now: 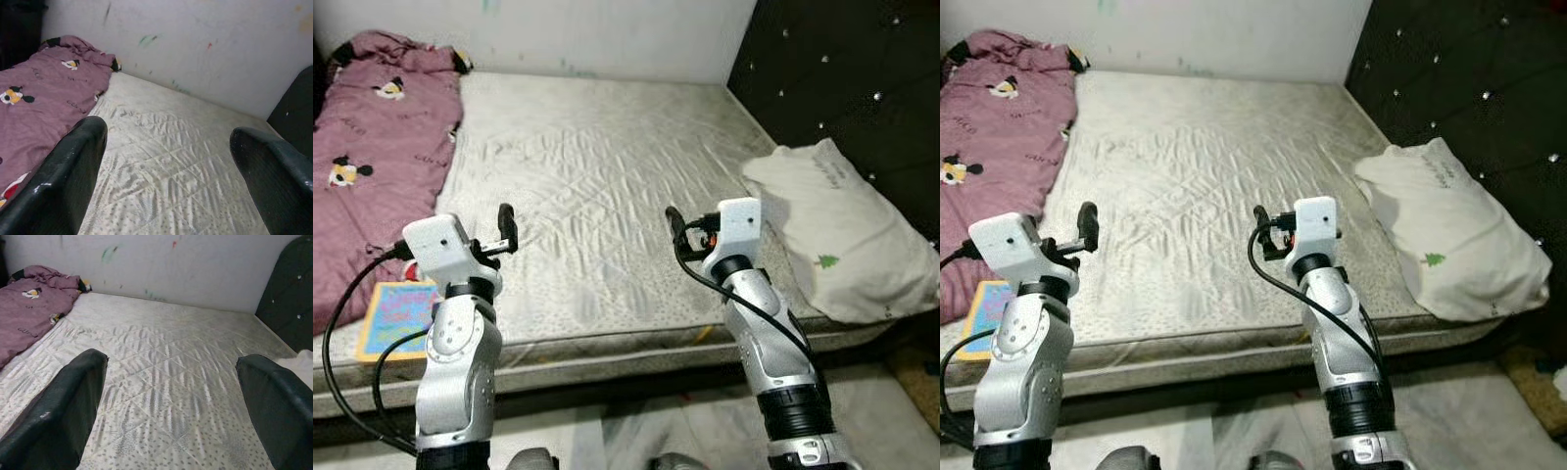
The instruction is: Clean up the room
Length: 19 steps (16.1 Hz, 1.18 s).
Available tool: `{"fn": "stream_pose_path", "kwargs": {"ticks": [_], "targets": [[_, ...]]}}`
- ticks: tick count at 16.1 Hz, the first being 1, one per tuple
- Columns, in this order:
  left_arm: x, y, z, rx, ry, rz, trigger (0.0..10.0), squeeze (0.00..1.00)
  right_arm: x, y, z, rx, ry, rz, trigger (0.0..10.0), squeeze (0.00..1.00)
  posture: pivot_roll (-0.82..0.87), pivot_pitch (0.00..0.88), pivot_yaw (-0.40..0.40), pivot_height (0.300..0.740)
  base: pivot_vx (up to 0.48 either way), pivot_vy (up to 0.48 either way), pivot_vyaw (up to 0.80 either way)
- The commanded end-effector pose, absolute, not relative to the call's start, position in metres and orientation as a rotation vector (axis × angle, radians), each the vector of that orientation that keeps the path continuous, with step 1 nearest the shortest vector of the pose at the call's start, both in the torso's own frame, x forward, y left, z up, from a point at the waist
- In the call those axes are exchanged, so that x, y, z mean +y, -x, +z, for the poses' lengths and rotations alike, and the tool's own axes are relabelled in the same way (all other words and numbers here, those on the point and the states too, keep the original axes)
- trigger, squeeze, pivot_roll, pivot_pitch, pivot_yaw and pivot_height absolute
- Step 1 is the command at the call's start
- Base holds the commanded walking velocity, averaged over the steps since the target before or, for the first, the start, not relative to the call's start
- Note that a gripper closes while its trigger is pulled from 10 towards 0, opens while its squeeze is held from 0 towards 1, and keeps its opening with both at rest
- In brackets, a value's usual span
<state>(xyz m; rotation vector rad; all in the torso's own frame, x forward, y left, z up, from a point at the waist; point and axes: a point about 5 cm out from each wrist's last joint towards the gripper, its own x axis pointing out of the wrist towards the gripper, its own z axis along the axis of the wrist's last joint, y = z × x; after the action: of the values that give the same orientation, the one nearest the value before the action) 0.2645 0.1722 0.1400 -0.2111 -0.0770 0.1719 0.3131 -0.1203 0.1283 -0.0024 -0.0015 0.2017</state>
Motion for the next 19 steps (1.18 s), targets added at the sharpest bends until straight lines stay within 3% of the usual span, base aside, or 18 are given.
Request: {"fn": "stream_pose_path", "kwargs": {"ticks": [1,8,15,19], "targets": [[0.1629,-0.2664,0.1428,-0.084,0.220,0.143,10.0,0.00,-0.1328,-0.3130,0.1288,0.000,0.015,0.165,10.0,0.00,0.07,0.000,-0.093,0.740,0.000,0.472,0.00],[0.1628,-0.2668,0.1425,-0.087,0.212,0.146,10.0,0.00,-0.1321,-0.3133,0.1276,0.006,0.025,0.175,10.0,0.00,0.07,0.000,-0.095,0.740,0.000,0.472,0.00],[0.1606,-0.2664,0.1467,-0.120,0.220,0.116,10.0,0.00,-0.1303,-0.3143,0.1271,0.009,0.022,0.191,10.0,0.00,0.07,0.000,-0.097,0.740,0.000,0.000,0.00],[0.1602,-0.2656,0.1468,-0.121,0.212,0.112,10.0,0.00,-0.1291,-0.3131,0.1269,0.009,0.022,0.193,10.0,0.00,0.07,0.000,-0.093,0.740,0.339,0.000,0.00]]}}
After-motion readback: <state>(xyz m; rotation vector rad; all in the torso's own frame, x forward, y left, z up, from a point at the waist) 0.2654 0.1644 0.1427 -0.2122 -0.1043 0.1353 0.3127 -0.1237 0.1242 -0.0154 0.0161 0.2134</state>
